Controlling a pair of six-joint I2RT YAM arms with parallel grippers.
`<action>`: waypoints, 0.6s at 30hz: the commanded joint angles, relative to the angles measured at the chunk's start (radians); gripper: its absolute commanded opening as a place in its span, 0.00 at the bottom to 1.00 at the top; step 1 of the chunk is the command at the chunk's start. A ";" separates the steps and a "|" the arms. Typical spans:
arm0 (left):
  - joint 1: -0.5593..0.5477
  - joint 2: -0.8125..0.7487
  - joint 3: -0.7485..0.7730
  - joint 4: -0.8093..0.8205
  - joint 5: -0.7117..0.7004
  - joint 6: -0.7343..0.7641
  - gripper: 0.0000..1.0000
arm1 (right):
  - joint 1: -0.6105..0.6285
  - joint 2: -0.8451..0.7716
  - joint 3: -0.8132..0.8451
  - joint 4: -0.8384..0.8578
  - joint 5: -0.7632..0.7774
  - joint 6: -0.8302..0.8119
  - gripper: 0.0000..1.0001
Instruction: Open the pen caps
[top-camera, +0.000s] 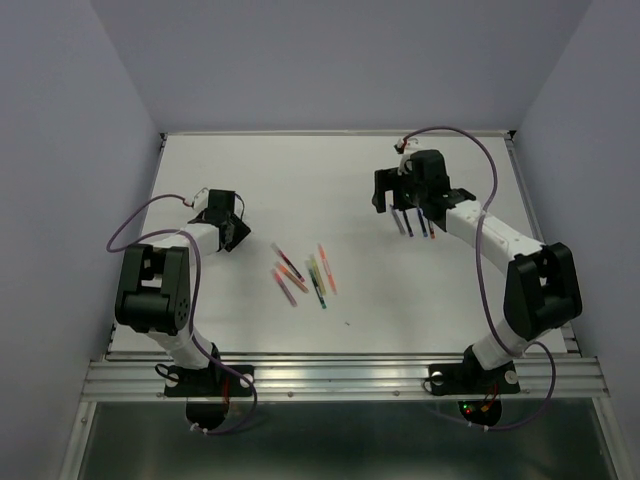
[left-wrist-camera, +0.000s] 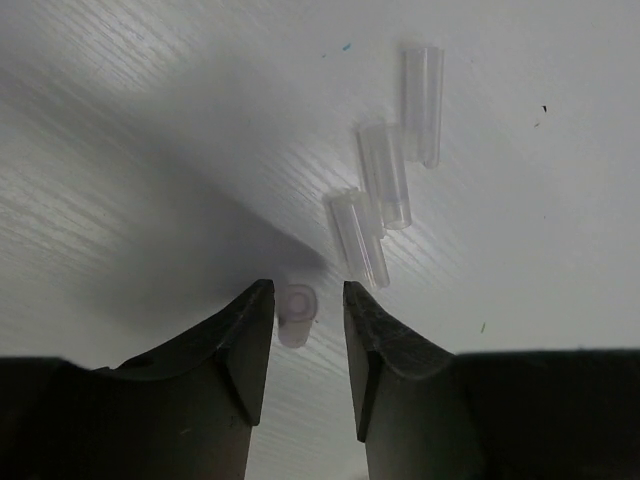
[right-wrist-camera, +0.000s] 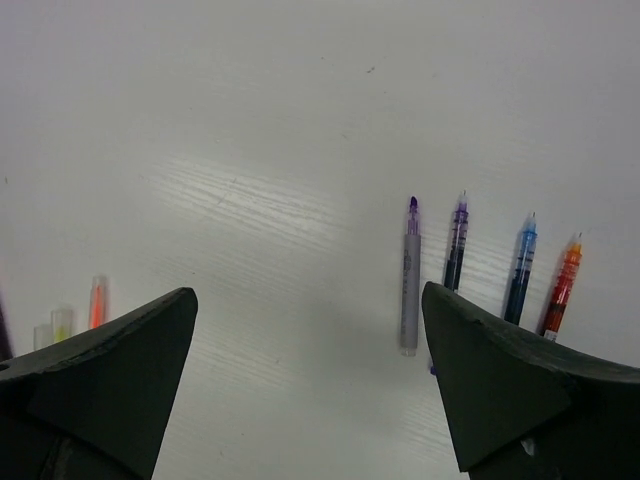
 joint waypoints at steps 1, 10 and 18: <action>-0.004 -0.006 0.028 0.000 -0.019 -0.008 0.51 | -0.005 -0.057 -0.018 0.029 -0.029 0.026 1.00; -0.009 -0.028 0.019 0.000 0.004 -0.012 0.65 | -0.005 -0.115 -0.045 0.031 -0.029 0.034 1.00; -0.015 -0.158 0.005 -0.026 0.002 -0.009 0.97 | 0.052 -0.147 -0.095 0.000 -0.005 0.071 1.00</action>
